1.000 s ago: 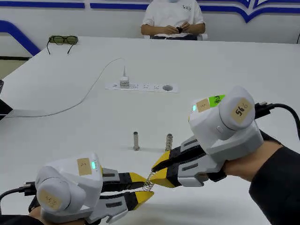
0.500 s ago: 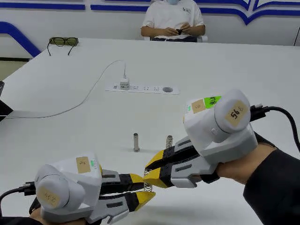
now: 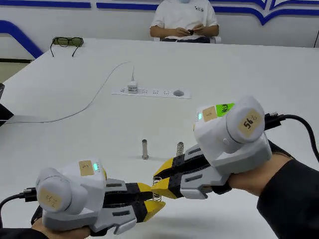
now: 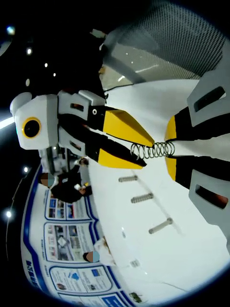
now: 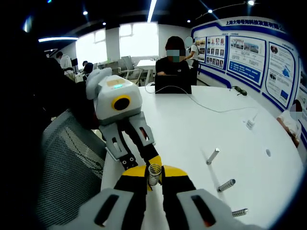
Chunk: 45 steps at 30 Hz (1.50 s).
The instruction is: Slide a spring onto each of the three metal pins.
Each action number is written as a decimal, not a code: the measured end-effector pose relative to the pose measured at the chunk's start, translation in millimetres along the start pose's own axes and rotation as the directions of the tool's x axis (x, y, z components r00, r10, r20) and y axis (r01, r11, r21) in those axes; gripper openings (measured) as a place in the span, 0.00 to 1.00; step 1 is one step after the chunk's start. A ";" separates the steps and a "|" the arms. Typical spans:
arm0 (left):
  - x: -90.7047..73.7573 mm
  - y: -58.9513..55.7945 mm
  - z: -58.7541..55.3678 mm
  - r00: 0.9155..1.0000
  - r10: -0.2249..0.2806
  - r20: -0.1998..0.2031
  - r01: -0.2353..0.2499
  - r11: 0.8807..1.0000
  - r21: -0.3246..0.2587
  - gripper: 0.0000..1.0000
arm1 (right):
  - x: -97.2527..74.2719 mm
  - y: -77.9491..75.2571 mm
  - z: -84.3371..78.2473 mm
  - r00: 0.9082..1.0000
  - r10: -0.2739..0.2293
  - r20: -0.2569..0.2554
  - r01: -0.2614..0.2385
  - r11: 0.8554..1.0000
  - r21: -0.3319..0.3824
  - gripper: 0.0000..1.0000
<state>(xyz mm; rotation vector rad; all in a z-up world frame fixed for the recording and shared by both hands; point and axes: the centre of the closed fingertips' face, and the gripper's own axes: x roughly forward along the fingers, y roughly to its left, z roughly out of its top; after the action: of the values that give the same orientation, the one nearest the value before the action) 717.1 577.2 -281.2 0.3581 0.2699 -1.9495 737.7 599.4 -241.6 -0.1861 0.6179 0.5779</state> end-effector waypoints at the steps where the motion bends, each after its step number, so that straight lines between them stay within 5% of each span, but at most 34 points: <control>1: 0.0 0.2 0.3 1.000 0.001 0.003 -0.001 1.000 -0.002 0.10 | 0.2 -0.4 -0.2 1.000 0.000 0.001 0.000 1.000 0.003 0.12; 19: -2.6 7.9 8.1 0.999 0.043 0.032 -0.045 0.998 0.037 0.16 | -0.3 -2.6 2.2 1.000 -0.006 0.016 0.005 1.000 0.020 0.12; 45: -4.4 8.9 11.9 0.998 0.043 0.049 -0.044 0.999 0.031 0.11 | -0.3 -4.0 5.9 0.999 -0.023 0.030 0.023 1.000 0.006 0.13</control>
<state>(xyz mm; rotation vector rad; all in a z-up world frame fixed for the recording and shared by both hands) 725.4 573.3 -268.7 0.3340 0.1983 -1.9186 742.7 597.9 -236.7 -0.1782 0.5874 0.5555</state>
